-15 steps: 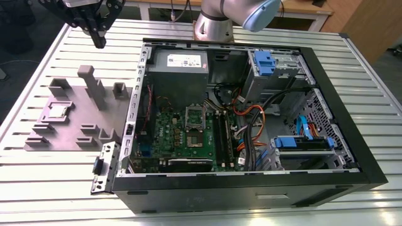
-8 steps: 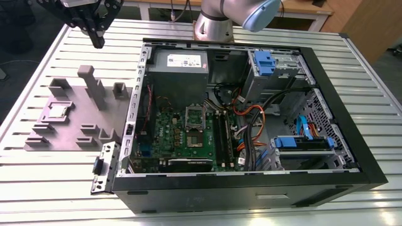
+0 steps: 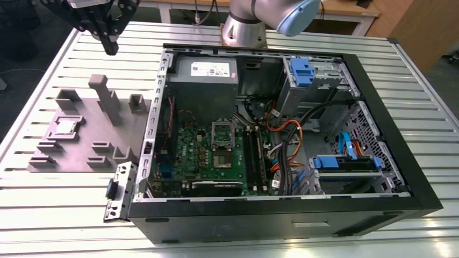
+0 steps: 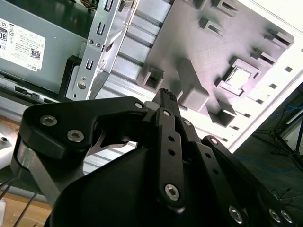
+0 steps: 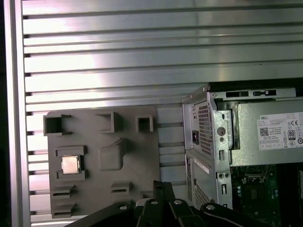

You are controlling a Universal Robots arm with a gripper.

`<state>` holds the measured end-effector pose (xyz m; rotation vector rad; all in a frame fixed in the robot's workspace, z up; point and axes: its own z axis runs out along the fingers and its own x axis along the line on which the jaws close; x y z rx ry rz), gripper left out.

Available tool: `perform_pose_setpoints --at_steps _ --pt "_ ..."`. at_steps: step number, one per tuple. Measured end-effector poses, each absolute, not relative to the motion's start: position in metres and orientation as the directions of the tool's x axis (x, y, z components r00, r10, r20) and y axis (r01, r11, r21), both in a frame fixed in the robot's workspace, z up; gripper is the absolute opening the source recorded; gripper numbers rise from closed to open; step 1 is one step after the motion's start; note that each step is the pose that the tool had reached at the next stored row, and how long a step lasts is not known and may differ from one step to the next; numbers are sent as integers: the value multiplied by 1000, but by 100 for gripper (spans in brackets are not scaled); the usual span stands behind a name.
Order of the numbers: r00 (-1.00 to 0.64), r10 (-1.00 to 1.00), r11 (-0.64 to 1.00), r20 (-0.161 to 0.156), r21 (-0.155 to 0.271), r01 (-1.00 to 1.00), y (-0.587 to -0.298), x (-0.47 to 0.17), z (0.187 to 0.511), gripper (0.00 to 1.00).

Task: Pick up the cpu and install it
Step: 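Reach for the cpu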

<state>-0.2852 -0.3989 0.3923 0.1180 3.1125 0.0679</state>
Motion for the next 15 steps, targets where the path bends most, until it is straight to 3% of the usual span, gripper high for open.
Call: perform_pose_setpoints --at_steps 15 --pt "-997 76 996 -24 44 75 -399 -298 392 11"
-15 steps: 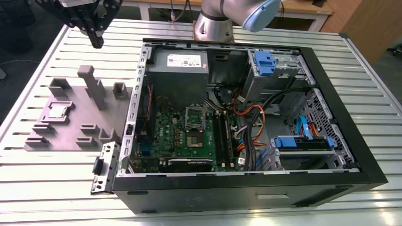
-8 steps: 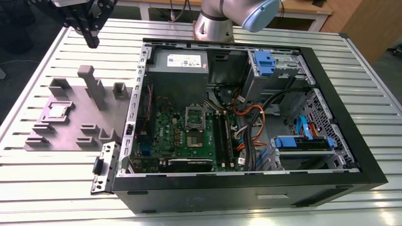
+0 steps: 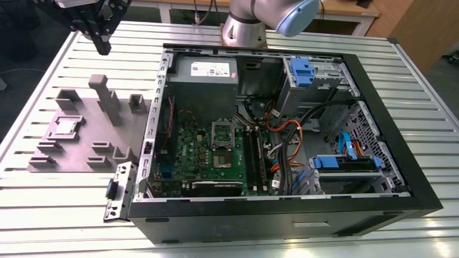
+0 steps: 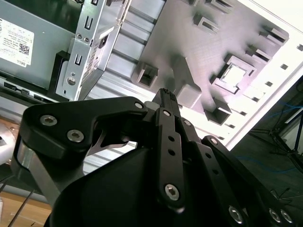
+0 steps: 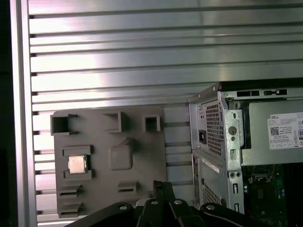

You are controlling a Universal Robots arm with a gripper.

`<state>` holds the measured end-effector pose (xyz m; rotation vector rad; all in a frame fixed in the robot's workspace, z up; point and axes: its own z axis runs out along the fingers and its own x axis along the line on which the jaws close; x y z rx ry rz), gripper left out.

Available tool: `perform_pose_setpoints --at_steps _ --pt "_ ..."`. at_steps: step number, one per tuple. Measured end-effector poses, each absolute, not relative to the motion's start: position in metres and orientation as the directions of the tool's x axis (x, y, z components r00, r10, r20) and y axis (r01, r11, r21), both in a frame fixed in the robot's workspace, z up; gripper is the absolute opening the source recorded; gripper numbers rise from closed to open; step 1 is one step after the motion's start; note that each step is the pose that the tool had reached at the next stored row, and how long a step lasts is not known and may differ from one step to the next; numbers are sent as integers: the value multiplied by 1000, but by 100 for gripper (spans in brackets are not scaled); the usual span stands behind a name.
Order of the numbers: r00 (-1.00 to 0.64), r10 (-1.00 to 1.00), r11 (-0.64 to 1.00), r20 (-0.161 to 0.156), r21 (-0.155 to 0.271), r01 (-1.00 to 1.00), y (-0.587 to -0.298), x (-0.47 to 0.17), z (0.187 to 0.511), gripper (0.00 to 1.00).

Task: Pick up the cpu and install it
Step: 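Reach for the cpu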

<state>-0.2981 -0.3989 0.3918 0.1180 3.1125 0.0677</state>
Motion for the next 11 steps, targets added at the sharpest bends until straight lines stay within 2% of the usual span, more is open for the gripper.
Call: perform_pose_setpoints --at_steps 11 --pt "-997 76 996 -23 44 75 -399 -311 390 11"
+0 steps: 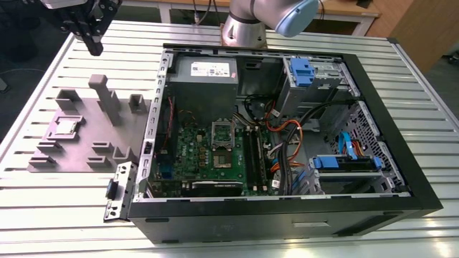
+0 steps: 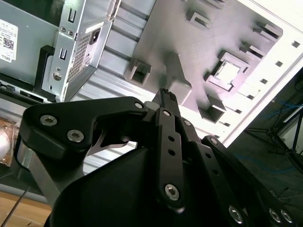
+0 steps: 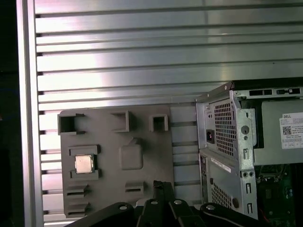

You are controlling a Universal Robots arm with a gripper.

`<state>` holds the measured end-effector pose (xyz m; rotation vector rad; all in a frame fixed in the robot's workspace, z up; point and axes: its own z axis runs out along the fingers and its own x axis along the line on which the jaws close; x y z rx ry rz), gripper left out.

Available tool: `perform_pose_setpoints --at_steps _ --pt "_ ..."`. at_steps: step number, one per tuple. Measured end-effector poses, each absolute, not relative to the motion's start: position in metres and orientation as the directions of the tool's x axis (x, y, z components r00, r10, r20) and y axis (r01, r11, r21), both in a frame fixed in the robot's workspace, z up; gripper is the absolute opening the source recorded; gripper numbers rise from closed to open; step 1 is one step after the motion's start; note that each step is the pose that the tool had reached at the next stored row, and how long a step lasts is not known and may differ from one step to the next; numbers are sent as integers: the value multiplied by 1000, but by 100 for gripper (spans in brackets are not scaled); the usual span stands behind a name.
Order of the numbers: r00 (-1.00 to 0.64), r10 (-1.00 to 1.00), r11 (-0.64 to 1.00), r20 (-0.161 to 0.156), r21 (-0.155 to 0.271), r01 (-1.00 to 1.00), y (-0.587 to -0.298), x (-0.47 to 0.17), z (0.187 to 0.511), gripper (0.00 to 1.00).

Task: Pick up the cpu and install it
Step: 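Reach for the cpu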

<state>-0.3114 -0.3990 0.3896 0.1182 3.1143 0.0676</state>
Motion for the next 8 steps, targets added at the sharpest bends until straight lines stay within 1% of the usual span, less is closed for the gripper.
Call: perform_pose_setpoints --at_steps 8 --pt "-997 76 996 -22 44 75 -399 -317 389 11"
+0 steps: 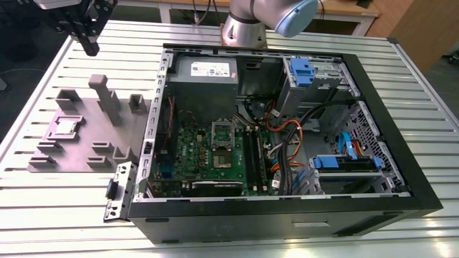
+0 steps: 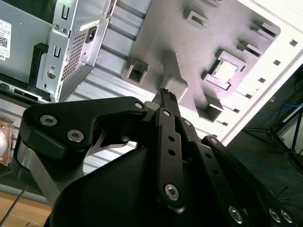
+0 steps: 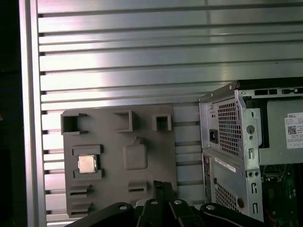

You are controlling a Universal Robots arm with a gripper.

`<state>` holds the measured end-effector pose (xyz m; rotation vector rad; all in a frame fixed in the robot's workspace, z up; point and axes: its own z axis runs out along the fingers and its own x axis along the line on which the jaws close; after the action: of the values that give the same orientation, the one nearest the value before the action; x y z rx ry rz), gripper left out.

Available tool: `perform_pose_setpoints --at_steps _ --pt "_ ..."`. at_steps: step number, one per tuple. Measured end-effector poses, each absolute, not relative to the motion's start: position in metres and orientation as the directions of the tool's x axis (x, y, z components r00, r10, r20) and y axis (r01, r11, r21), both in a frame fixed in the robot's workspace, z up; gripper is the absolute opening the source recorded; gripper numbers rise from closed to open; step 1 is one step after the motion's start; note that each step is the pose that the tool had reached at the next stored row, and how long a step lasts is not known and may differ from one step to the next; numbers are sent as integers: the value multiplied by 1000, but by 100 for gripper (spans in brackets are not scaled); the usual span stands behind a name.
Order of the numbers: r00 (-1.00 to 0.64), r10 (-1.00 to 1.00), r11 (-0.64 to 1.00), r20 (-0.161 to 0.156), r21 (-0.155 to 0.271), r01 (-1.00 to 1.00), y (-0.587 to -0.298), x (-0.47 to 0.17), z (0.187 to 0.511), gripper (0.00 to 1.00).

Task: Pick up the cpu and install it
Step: 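Reach for the cpu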

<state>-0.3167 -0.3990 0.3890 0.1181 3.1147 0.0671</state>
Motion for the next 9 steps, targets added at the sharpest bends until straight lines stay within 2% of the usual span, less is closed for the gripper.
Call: perform_pose_setpoints --at_steps 9 --pt "-997 76 996 -22 43 75 -399 -317 389 11"
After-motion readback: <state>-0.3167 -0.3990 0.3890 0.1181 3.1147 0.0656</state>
